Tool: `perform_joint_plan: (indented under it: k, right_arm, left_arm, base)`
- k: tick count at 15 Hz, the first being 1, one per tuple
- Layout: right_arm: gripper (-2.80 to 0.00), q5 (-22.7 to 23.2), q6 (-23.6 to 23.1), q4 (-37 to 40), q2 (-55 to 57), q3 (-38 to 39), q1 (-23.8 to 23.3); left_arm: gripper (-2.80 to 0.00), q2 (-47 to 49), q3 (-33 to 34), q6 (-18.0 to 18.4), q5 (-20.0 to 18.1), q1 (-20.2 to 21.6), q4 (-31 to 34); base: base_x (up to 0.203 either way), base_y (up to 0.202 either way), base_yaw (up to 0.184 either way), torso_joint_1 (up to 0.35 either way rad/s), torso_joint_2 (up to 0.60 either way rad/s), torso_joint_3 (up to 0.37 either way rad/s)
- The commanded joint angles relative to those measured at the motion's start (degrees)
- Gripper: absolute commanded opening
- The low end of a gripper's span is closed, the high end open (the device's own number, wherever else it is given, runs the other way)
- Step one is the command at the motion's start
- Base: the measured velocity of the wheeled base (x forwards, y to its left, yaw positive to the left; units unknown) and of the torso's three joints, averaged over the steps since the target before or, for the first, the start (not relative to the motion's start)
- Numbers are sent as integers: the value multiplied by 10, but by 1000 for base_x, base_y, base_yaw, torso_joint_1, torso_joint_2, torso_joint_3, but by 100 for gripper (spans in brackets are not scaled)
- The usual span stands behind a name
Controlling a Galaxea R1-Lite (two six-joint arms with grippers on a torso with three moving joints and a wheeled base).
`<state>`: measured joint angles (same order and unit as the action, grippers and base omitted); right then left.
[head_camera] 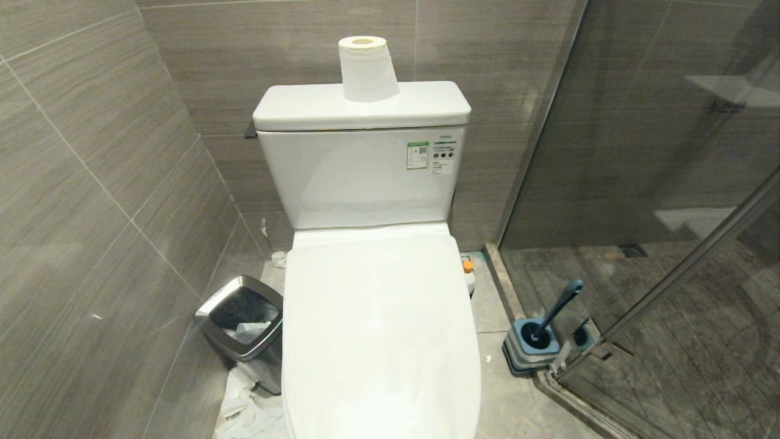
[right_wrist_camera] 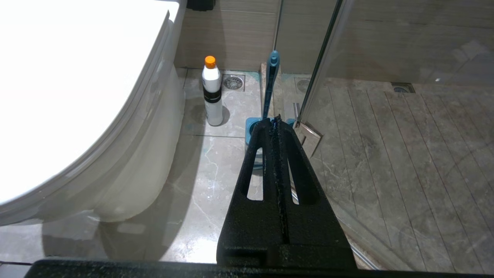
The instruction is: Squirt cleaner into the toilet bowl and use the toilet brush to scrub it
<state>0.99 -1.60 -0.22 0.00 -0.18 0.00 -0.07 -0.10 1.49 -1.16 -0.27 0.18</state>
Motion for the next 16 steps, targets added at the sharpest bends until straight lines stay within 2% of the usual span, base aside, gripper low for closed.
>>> perform_joint_plan:
  k: [1, 16]
  right_arm:
    - [-280, 1, -1, -1, 1, 0, 0]
    - [-280, 1, -1, 0, 1, 0, 0]
  left_arm:
    - [-280, 1, 0, 0, 0, 0, 1]
    - [-280, 1, 0, 0, 0, 0, 0]
  base:
    - [0, 0, 0, 0, 0, 0]
    - [0, 0, 0, 0, 0, 0]
